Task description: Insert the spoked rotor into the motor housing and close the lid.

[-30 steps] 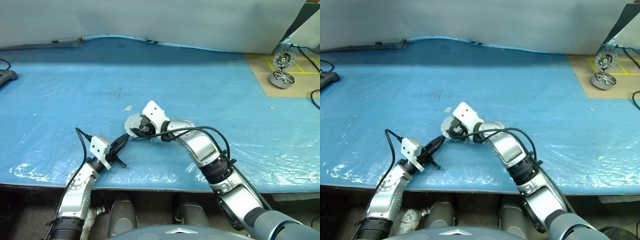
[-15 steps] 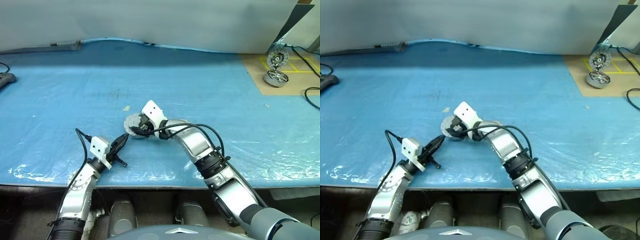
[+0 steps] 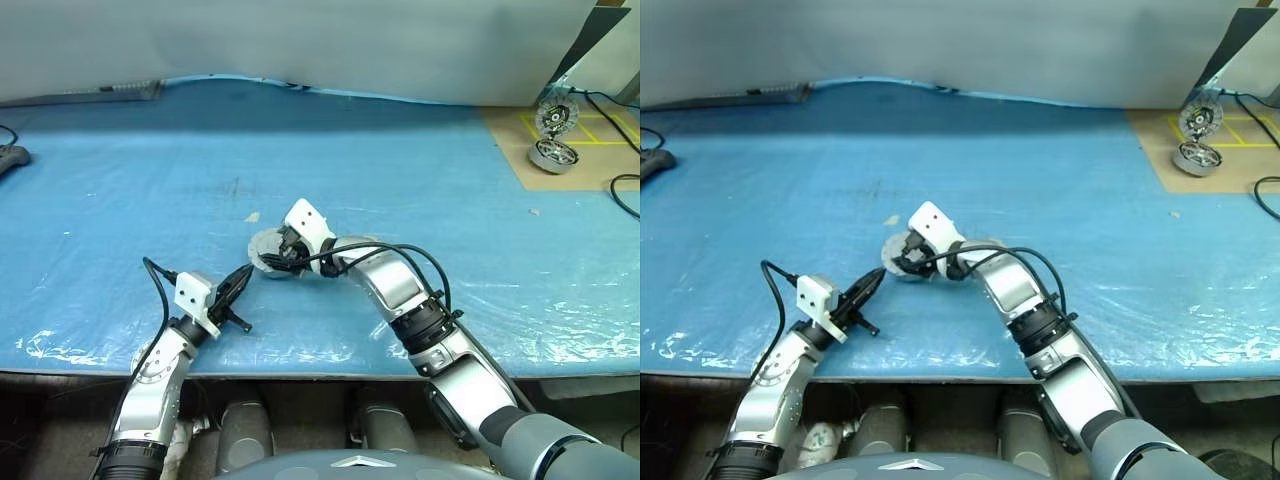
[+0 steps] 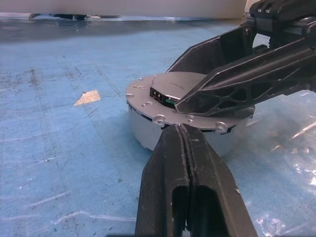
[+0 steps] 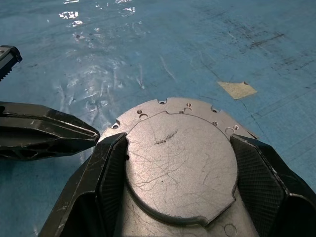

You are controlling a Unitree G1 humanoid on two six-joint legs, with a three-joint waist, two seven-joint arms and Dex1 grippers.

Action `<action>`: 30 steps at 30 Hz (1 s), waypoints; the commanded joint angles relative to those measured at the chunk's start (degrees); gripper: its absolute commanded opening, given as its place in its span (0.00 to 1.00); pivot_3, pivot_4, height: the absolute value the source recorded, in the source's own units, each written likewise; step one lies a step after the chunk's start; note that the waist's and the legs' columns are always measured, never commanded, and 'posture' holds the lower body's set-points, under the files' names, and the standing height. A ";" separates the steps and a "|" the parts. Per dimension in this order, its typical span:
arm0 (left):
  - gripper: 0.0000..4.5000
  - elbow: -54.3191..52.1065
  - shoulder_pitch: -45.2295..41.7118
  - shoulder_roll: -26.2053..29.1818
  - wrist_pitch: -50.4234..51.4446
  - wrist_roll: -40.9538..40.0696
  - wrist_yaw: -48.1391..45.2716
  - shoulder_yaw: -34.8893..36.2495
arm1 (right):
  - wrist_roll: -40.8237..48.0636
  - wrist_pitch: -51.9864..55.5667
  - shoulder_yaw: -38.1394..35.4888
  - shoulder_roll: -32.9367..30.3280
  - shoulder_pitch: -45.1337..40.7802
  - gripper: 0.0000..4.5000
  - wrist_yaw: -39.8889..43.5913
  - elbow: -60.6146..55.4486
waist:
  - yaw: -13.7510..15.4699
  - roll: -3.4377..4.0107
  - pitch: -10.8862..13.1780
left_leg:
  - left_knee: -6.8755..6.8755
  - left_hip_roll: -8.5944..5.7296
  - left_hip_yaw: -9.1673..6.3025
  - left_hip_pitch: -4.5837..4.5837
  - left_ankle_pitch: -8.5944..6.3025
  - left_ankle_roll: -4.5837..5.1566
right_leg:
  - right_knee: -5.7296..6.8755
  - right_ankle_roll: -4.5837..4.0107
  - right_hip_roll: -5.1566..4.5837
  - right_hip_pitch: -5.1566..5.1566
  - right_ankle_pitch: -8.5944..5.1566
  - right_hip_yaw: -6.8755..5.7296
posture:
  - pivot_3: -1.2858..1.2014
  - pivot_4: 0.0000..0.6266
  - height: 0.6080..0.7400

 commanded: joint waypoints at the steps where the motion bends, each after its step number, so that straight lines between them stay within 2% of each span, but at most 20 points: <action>1: 0.00 -3.60 1.49 -0.22 -0.25 0.04 0.43 -0.76 | 0.41 3.75 -0.05 -1.13 -1.79 0.66 2.10 -1.58 | 0.00 0.00 0.00 | 0.00 0.01 0.00 -0.02 0.00 0.00 | -0.01 0.00 0.00 -0.01 0.00 -0.01 | 0.52 0.24 1.00; 14: 0.00 -5.69 4.49 -1.40 -0.86 1.69 3.67 -1.73 | -0.28 2.71 0.86 -1.88 -3.47 0.66 5.17 0.72 | -0.01 0.00 0.00 | -0.03 0.03 0.00 -0.11 0.00 0.00 | -0.06 0.00 0.01 -0.07 0.00 -0.04 | 0.52 0.24 1.00; 30: 0.00 -6.23 5.15 -1.24 -0.99 -0.29 5.13 0.63 | -1.65 -9.14 -1.12 -1.76 -1.71 0.66 4.94 10.42 | -0.22 -0.01 0.00 | 0.00 0.03 0.02 -0.02 -0.01 0.02 | 0.03 -0.01 0.00 -0.06 0.00 -0.01 | 0.52 0.24 1.00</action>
